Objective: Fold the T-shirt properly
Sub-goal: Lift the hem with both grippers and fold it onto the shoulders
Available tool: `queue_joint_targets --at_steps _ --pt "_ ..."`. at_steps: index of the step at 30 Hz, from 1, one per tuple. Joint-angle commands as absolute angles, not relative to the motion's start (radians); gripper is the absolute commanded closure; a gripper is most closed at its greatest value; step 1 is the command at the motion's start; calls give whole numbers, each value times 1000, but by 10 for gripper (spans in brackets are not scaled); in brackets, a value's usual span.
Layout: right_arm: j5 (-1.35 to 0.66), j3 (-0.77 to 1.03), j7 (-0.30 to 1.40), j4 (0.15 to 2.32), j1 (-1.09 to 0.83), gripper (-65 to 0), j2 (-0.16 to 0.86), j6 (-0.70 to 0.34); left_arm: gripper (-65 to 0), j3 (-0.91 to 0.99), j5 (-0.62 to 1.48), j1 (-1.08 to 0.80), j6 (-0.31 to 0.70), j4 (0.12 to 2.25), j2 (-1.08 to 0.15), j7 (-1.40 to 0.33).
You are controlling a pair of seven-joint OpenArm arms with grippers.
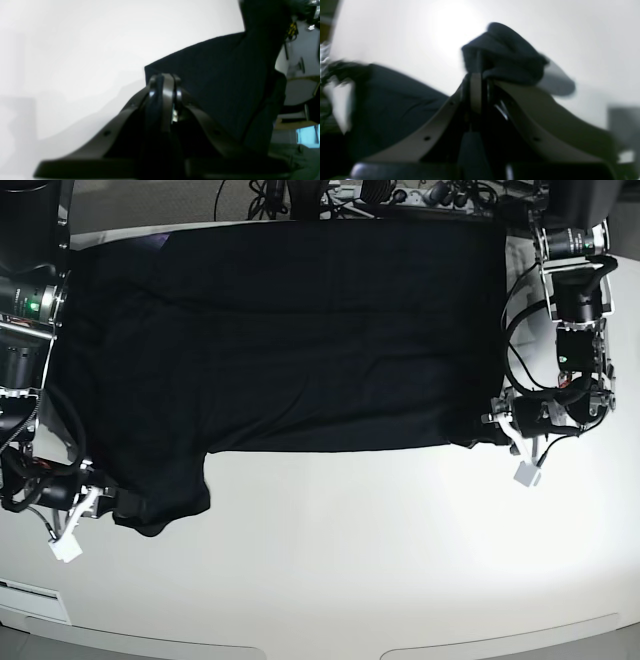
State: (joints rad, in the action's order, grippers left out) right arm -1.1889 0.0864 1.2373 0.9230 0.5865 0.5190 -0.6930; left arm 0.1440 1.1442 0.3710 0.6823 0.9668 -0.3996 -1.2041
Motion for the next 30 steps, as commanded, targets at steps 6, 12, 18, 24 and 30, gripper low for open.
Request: queue_joint_targets --at_steps 6,12,18,24,30 --pt "-1400 91 1369 1082 500 0 643 -698 0 144 1187 427 698 1034 -416 -1240" --pt "-1470 91 1396 1206 335 0 736 -698 0 144 1433 404 698 1236 -446 -1396" --pt "-1470 93 1396 1338 205 0 856 -698 0 144 1484 264 698 1435 -595 -1396" --pt "-1484 93 1396 1415 162 0 942 -698 0 144 1484 117 698 1560 -725 -1396" --pt "-1484 93 1396 1427 96 0 945 -698 0 144 1484 -17 677 1717 -778 -1396"
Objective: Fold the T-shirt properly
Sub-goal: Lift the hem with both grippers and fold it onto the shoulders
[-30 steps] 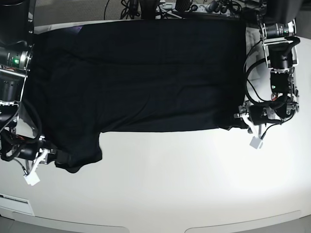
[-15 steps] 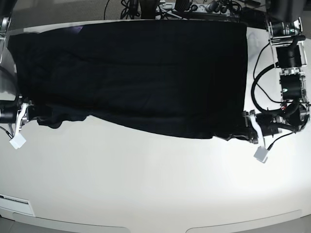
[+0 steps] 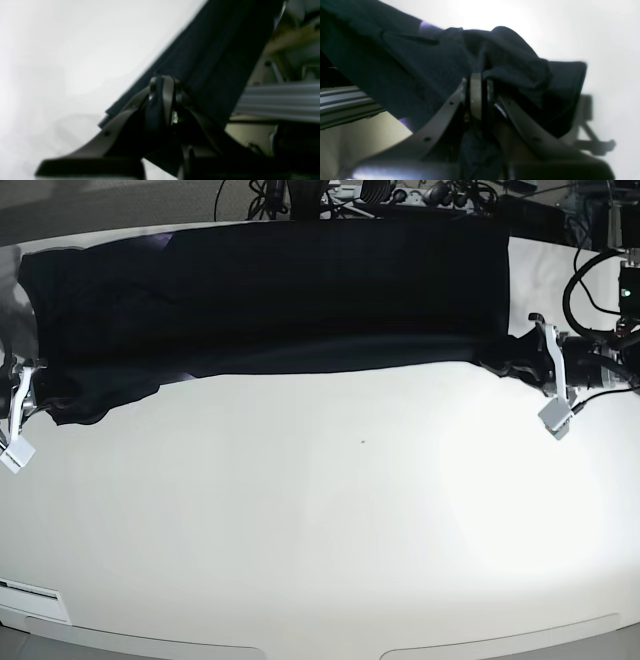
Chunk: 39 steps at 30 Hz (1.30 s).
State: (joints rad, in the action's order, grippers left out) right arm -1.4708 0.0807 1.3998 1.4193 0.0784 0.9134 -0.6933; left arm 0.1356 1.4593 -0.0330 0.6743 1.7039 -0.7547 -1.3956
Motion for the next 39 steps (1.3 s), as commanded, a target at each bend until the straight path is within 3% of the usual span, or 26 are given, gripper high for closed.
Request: queue_joint_targets --at_steps 1,7,22,23,26,27,28,37,39 --pt "-1484 93 1396 1427 86 0 945 -698 0 144 1484 -38 678 1752 -782 -1396" --pt "-1484 93 1396 1427 39 0 949 -698 0 144 1484 -127 698 1882 -835 -1396" --pt "-1484 92 1396 1427 -26 0 950 -698 0 144 1484 -192 677 1878 -852 -1396" --pt "-1484 92 1396 1427 -25 -41 939 -698 -56 144 1484 -213 678 1878 -851 -1396" --pt "-1484 93 1396 1427 -16 -286 926 -698 -305 144 1484 -266 698 1878 -848 -1396" --pt "-1484 93 1396 1428 2 -347 930 -698 -357 144 1484 -273 698 1878 -851 -1396" --pt "-1484 93 1396 1428 24 -374 934 -698 -369 144 1484 -274 698 1878 -852 -1396" --pt "-1484 141 1396 1481 152 -370 992 -698 -369 145 1350 -274 654 1878 -853 -1380" --pt "-1484 159 1396 1486 141 -300 965 -698 -369 145 1318 -273 639 1878 -853 -1328"
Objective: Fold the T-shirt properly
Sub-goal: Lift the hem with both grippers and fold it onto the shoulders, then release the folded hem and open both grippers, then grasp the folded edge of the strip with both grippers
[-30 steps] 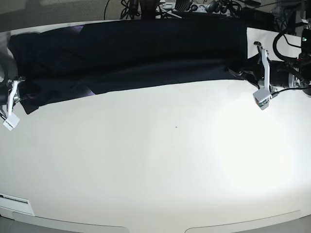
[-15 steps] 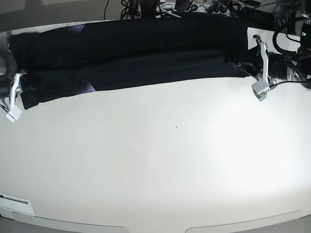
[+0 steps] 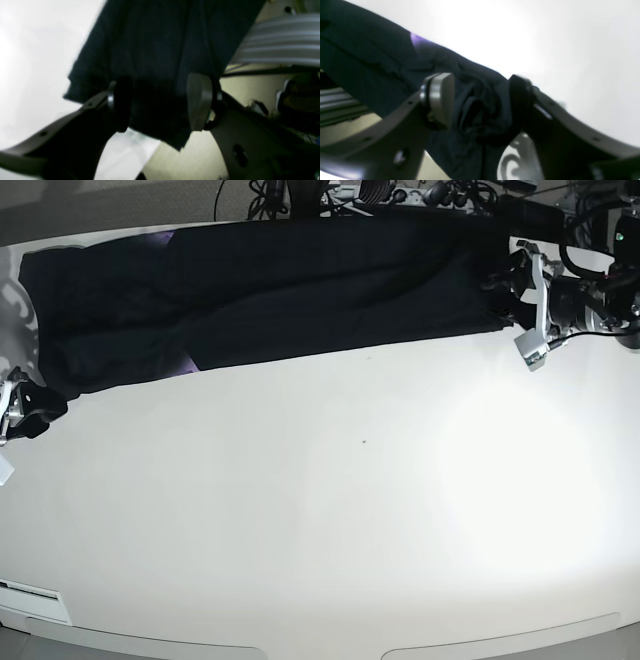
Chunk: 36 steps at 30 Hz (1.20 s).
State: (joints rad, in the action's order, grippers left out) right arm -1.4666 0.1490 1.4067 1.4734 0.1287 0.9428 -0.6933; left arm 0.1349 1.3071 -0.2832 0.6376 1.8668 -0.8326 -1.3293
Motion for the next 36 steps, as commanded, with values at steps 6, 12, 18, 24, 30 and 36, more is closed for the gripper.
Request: queue_joint_targets --at_steps 6,12,18,24,30,36 --pt "-1484 160 1396 1486 54 0 838 -698 -369 145 1205 -271 590 1878 -844 -1234" --pt "-1484 160 1396 1486 -80 0 732 -698 -369 145 1205 -271 590 1878 -845 -1233" --pt "-998 160 1104 1486 -184 0 636 -698 -369 146 1203 -271 583 1878 -845 -1213" --pt "-694 160 931 1486 -221 0 540 -497 -369 212 1055 -271 487 1878 -815 -1112" --pt "-496 163 904 1505 -195 0 495 -219 -369 395 966 -271 361 1876 -746 -1092" --pt "-306 226 913 1581 -139 0 403 -17 -369 561 987 -303 313 1876 -635 -1099"
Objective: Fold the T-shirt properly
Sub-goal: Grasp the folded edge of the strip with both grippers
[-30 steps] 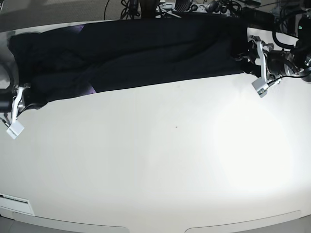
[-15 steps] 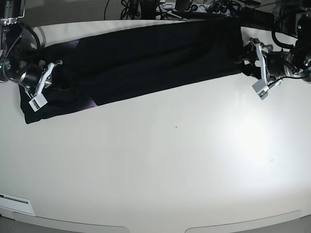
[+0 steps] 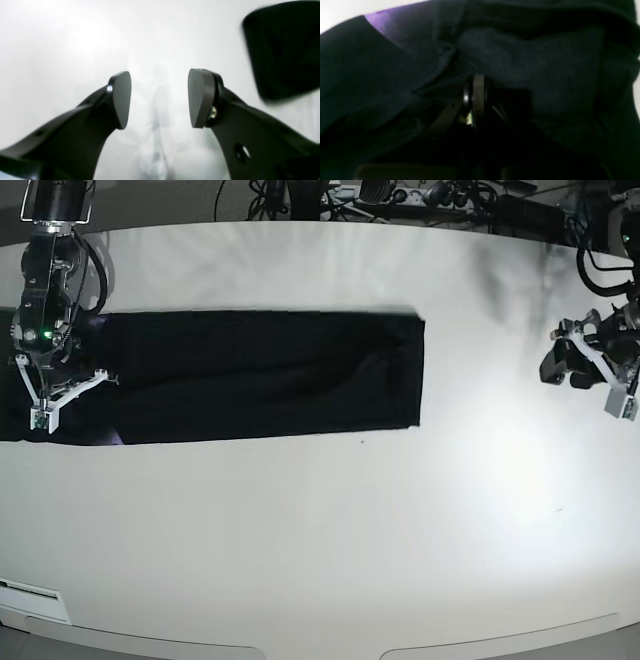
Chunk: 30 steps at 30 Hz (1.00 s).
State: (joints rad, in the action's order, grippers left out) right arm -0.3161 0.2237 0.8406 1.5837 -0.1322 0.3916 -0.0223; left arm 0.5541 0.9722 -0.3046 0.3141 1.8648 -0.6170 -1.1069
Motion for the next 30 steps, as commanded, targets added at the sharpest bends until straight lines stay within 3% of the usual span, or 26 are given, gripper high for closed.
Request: queue_joint_targets --at_steps 1,5,8,10,17,25,30 --pt "-307 242 918 1601 -133 0 390 -22 -369 580 1007 -322 313 1876 -611 -1100" --pt "-317 271 928 1695 -129 0 374 -70 -369 610 1070 -357 332 1876 -523 -1099" --pt "-327 271 945 1750 -127 -161 374 -128 -369 610 1084 -330 336 1876 -490 -1093" --pt "-348 271 963 1768 -127 -227 374 -180 -376 610 1065 -300 335 1876 -476 -1071" --pt "-397 270 1007 1768 -130 -231 374 -289 -378 552 1000 -144 291 1698 -440 -1036" --pt "-396 270 1007 1768 -130 -231 374 -321 -378 321 1116 149 359 1259 -425 -1108" --pt "-395 270 1007 1768 -126 -231 375 -311 -378 208 1192 224 393 1148 -350 -1188"
